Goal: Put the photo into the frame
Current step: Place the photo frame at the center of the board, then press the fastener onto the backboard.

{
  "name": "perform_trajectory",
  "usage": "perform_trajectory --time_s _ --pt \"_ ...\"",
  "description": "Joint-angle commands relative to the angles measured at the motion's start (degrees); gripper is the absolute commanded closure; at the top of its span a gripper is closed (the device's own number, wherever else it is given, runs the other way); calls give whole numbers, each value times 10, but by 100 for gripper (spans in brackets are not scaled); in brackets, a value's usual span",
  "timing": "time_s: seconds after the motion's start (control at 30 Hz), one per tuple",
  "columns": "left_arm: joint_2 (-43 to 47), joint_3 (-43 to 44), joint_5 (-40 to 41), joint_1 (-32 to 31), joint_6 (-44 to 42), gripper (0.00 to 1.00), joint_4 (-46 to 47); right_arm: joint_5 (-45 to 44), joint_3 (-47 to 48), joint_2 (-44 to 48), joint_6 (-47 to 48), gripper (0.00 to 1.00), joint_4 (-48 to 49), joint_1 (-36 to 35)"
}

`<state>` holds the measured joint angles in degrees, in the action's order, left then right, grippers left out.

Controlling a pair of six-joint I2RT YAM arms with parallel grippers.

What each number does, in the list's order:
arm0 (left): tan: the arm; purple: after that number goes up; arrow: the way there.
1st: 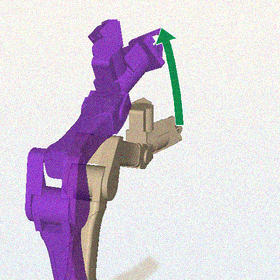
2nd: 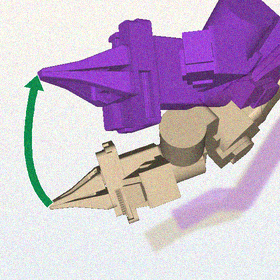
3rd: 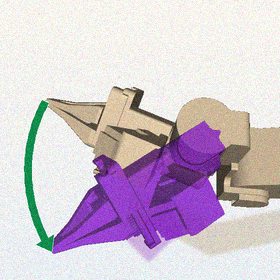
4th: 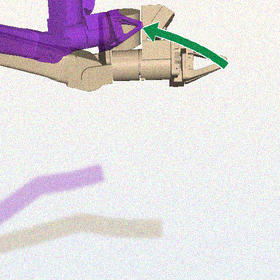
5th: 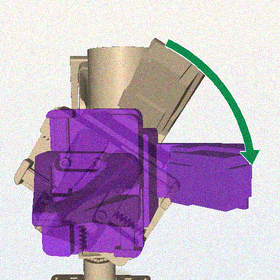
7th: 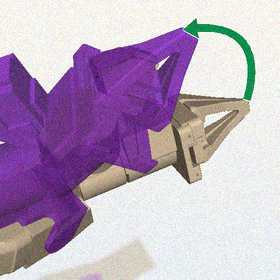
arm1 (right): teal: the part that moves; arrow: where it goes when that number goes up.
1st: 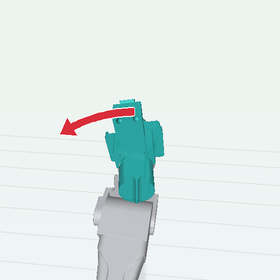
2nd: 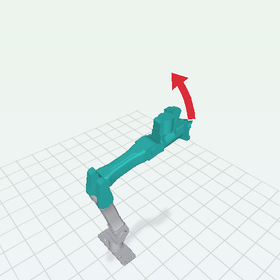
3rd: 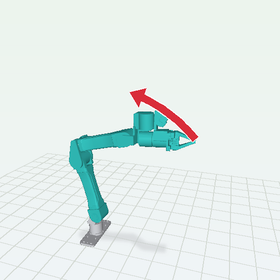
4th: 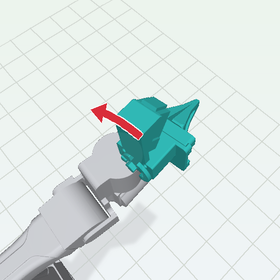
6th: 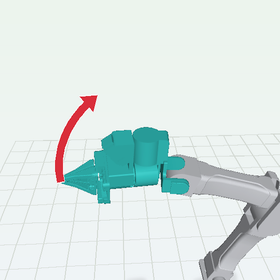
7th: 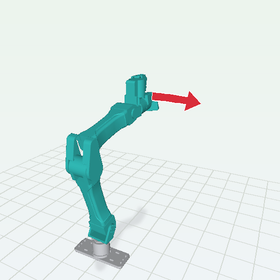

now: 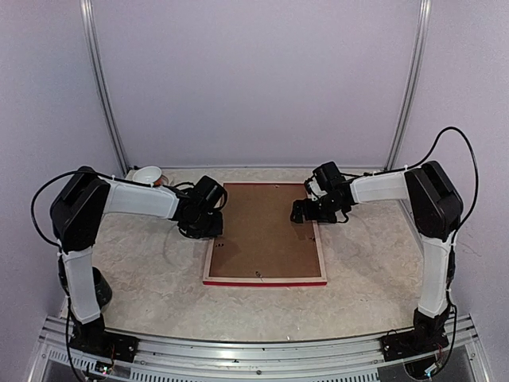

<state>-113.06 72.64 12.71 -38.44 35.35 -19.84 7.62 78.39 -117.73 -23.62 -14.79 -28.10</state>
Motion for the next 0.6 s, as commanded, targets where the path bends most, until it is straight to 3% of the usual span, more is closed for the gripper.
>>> perform_trajectory --time_s 0.0,0.37,0.57 --pt "6 25 -15 3 -2 84 22 4 15 0 7 1 -16 0" --pt "115 -5 5 -9 -10 71 -17 -29 -2 65 15 1 -26 1" --pt "105 -42 2 -27 1 68 -34 -34 -6 78 17 1 -30 1"
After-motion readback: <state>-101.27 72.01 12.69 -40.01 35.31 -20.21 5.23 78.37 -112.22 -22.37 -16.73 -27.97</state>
